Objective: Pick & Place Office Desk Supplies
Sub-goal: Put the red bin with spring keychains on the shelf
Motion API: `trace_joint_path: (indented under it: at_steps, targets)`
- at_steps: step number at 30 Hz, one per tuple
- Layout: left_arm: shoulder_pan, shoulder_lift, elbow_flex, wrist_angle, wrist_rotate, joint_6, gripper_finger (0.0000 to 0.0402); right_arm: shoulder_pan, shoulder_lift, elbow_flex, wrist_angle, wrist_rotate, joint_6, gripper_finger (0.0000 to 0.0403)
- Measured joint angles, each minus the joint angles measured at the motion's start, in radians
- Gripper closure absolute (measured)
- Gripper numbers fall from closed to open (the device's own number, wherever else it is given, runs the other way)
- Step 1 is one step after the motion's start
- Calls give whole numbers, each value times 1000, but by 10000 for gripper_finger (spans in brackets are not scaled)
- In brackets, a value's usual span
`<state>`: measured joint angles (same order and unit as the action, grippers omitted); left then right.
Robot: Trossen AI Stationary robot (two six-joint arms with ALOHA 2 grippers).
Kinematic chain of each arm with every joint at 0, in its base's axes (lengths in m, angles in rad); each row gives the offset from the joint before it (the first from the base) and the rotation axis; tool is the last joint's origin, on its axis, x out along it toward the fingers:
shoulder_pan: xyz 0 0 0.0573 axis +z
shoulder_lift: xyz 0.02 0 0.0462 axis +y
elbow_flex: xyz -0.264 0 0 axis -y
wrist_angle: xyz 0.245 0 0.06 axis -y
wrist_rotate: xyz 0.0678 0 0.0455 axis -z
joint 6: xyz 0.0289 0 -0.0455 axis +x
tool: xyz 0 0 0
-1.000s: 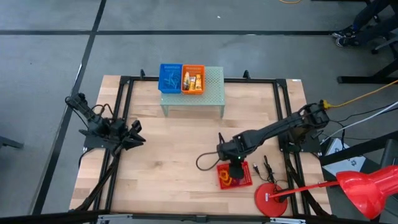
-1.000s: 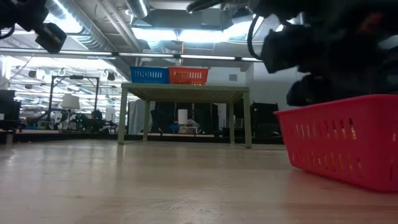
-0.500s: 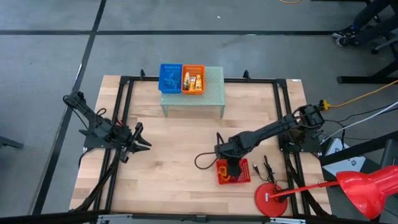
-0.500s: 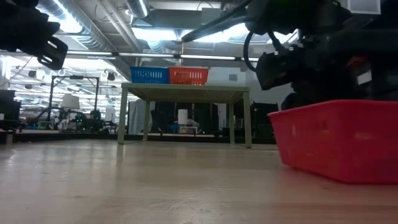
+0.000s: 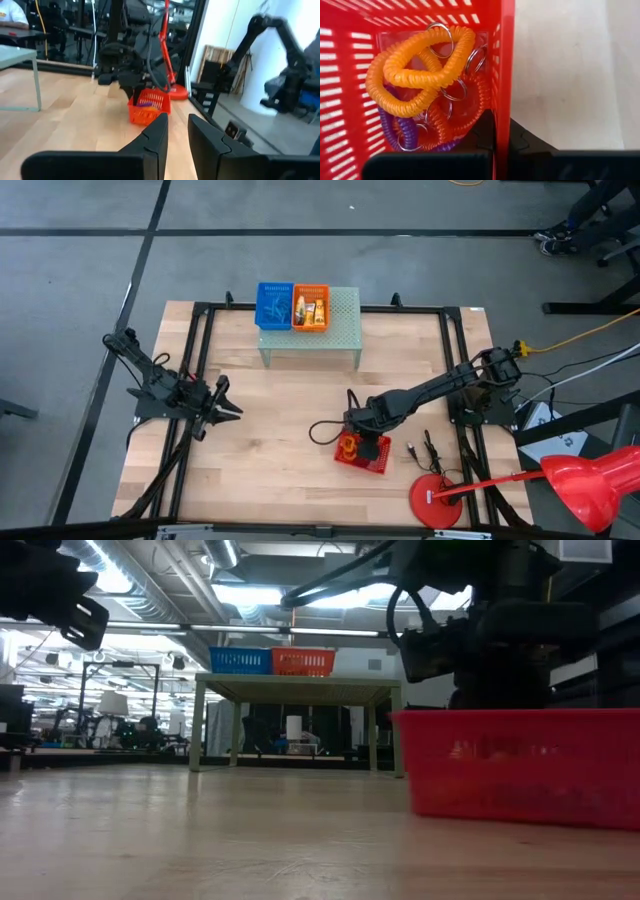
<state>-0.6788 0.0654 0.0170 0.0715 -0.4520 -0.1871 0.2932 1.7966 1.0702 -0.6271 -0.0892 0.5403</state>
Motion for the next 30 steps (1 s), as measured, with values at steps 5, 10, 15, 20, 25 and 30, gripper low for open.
trace_joint_path:
  at_steps: [5, 10, 15, 20, 25, 30]
  targets:
    - [18, -46, -5, 5, 6, 0, 331, -6, 0, 0, 35, 33, 110, 401]
    - [113, -57, -6, 3, 28, 0, 333, -9, -6, 4, 67, 33, 187, 401]
    - [216, -65, -6, 3, 28, 0, 333, -8, -36, 62, 43, 24, 262, 402]
    - [316, -65, -6, 3, 27, 0, 335, -8, -86, 192, -42, 78, 356, 402]
    - [369, -65, -6, 3, 27, -1, 334, -16, -109, 388, -236, 183, 451, 402]
    - [389, -65, -7, 3, 27, -1, 332, -83, -110, 592, -393, 286, 526, 403]
